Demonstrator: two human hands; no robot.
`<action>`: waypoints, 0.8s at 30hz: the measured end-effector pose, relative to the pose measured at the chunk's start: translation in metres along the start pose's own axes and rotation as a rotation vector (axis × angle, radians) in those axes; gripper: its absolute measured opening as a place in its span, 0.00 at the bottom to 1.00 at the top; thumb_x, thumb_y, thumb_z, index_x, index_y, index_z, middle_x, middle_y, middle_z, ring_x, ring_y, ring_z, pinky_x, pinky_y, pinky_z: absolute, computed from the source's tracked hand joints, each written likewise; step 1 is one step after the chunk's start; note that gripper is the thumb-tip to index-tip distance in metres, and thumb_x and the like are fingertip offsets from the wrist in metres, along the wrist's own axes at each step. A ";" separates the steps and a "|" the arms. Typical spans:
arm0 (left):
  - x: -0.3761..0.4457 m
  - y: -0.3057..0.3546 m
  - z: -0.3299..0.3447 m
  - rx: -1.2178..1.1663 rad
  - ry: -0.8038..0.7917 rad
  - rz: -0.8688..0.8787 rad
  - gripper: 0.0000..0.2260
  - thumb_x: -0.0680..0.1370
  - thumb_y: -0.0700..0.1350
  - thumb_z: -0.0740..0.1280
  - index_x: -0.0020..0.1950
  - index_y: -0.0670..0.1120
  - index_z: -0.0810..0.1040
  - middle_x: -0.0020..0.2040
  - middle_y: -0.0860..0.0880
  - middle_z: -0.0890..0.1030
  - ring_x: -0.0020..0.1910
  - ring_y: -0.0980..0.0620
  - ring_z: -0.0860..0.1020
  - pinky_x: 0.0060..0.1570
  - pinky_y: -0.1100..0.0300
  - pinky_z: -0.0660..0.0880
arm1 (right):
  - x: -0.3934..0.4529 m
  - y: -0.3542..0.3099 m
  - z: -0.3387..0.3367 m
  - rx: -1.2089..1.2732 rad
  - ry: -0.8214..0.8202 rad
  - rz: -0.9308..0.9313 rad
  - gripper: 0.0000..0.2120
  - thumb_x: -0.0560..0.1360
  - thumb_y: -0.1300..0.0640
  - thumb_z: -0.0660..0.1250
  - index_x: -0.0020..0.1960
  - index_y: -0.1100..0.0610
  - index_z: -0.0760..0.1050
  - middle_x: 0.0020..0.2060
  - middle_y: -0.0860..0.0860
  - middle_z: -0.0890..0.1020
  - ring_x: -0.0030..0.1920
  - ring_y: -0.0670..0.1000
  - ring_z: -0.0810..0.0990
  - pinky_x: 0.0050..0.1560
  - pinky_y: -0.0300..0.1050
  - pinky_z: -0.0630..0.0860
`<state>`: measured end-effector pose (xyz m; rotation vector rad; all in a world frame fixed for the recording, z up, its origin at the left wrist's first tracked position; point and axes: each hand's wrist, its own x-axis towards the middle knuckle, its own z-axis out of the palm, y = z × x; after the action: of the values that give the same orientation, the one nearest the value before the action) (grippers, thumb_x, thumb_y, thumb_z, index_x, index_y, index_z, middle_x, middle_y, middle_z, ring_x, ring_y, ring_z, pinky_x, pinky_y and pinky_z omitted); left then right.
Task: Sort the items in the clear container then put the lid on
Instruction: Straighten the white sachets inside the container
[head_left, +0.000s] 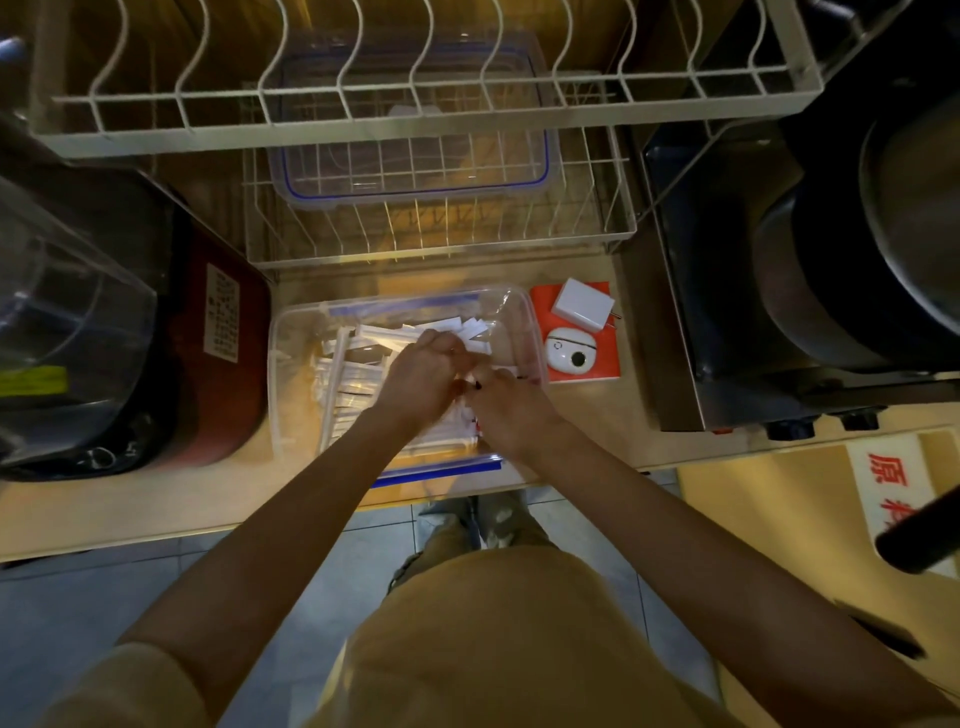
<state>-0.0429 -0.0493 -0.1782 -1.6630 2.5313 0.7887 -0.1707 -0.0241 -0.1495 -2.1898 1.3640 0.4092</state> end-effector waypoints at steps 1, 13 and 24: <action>0.003 -0.001 0.001 0.017 -0.008 0.007 0.16 0.76 0.44 0.63 0.63 0.51 0.75 0.60 0.46 0.76 0.61 0.46 0.70 0.57 0.55 0.70 | 0.001 0.000 0.001 -0.013 -0.013 0.003 0.16 0.77 0.62 0.59 0.65 0.60 0.70 0.67 0.57 0.70 0.62 0.56 0.73 0.57 0.51 0.74; 0.012 -0.014 0.008 0.056 0.071 -0.184 0.11 0.75 0.43 0.65 0.57 0.47 0.78 0.61 0.43 0.77 0.63 0.45 0.71 0.61 0.50 0.71 | 0.007 0.003 0.008 -0.084 0.034 0.008 0.14 0.77 0.61 0.60 0.62 0.60 0.71 0.61 0.58 0.76 0.62 0.58 0.74 0.60 0.52 0.71; -0.023 0.010 0.006 -0.074 -0.041 -0.120 0.18 0.69 0.53 0.70 0.57 0.50 0.78 0.60 0.47 0.79 0.59 0.47 0.75 0.55 0.52 0.76 | 0.022 0.001 -0.003 0.076 -0.015 0.147 0.15 0.78 0.61 0.59 0.64 0.62 0.69 0.64 0.57 0.71 0.61 0.56 0.75 0.58 0.48 0.73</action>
<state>-0.0425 -0.0239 -0.1729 -1.7811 2.3769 0.9070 -0.1620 -0.0425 -0.1583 -2.0286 1.5129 0.4192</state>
